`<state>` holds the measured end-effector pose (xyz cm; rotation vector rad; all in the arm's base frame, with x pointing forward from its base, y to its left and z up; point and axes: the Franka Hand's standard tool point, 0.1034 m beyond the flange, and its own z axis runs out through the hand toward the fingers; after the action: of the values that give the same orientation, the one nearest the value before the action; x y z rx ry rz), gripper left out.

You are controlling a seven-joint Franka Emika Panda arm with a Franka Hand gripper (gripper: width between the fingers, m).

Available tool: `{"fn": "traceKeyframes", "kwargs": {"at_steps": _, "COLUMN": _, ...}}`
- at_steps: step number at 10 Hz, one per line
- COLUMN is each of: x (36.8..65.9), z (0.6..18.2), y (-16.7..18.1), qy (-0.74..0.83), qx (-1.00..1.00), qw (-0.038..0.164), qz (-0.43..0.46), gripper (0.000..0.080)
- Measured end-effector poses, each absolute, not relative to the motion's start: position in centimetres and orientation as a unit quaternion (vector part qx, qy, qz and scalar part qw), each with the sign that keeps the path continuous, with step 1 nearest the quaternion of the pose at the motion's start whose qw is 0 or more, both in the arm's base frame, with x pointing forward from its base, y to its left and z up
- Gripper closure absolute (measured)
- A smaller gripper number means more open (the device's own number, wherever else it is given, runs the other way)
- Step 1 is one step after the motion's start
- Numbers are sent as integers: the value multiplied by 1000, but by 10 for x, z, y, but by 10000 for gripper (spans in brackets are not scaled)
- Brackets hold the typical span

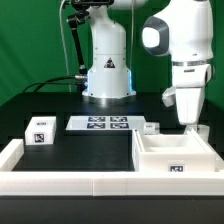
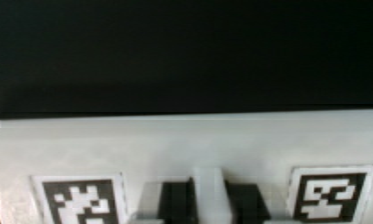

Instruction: Assemble cabinet

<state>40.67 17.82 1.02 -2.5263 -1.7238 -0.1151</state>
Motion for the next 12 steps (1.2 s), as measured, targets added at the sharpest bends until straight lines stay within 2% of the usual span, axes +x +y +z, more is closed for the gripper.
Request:
{"fn": "traceKeyframes", "kwargs": {"at_steps": 1, "x": 407, "z": 12, "y": 176, "qy": -572, "qx": -818, "qw": 39, "qz": -36, "gripper": 731}}
{"fn": "traceKeyframes", "kwargs": {"at_steps": 5, "x": 421, "z": 52, "y": 142, "qy": -624, "qx": -781, "qw": 8, "qz": -31, "gripper": 731}}
{"fn": "traceKeyframes", "kwargs": {"at_steps": 8, "x": 434, "z": 56, "y": 112, "qy": -639, "qx": -768, "qw": 4, "qz": -28, "gripper": 731}}
{"fn": "traceKeyframes", "kwargs": {"at_steps": 12, "x": 436, "z": 52, "y": 109, "qy": -670, "qx": -741, "qw": 1, "qz": -40, "gripper": 731}}
